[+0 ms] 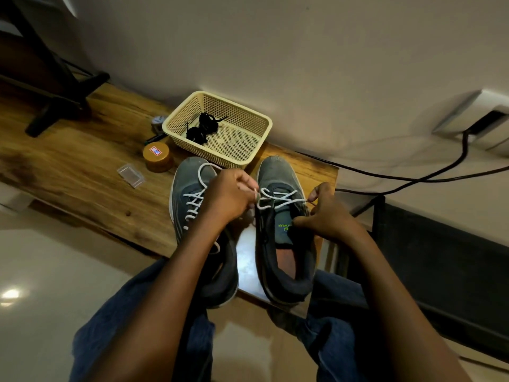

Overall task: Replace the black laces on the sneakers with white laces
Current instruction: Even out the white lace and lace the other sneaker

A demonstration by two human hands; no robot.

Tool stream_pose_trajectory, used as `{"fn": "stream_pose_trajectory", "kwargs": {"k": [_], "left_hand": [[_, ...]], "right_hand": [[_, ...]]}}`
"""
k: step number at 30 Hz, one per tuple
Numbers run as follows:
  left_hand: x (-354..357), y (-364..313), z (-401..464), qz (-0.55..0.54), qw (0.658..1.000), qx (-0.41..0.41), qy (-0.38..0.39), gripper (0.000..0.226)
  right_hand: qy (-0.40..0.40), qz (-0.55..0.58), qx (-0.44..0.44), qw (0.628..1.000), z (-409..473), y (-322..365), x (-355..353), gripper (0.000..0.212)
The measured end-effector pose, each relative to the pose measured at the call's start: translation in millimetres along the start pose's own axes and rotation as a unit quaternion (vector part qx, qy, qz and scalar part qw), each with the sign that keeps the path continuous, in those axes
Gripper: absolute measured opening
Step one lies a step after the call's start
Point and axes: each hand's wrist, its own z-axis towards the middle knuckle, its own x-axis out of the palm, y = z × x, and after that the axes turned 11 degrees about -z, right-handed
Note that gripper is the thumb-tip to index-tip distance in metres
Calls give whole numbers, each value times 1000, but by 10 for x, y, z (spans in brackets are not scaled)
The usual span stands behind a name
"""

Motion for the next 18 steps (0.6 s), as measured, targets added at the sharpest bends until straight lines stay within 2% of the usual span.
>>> {"fn": "stream_pose_trajectory", "kwargs": {"k": [3, 5, 8, 12, 16, 18], "left_hand": [[-105, -43, 34, 47, 988, 48, -136, 17], [-148, -41, 31, 80, 980, 74, -165, 19], [-74, -14, 11, 167, 977, 98, -88, 25], [-9, 15, -21, 314, 935, 162, 6, 21], [36, 48, -39, 342, 920, 191, -11, 9], [31, 30, -35, 364, 911, 192, -9, 10]], "right_hand": [[3, 9, 4, 1000, 11, -5, -1, 52], [4, 17, 3, 1000, 18, -2, 1, 52], [5, 16, 0, 1000, 13, 5, -4, 52], [4, 7, -2, 1000, 7, 4, -10, 52], [7, 9, -2, 1000, 6, 4, -12, 53], [8, 11, 3, 1000, 2, 2, -24, 54]]}}
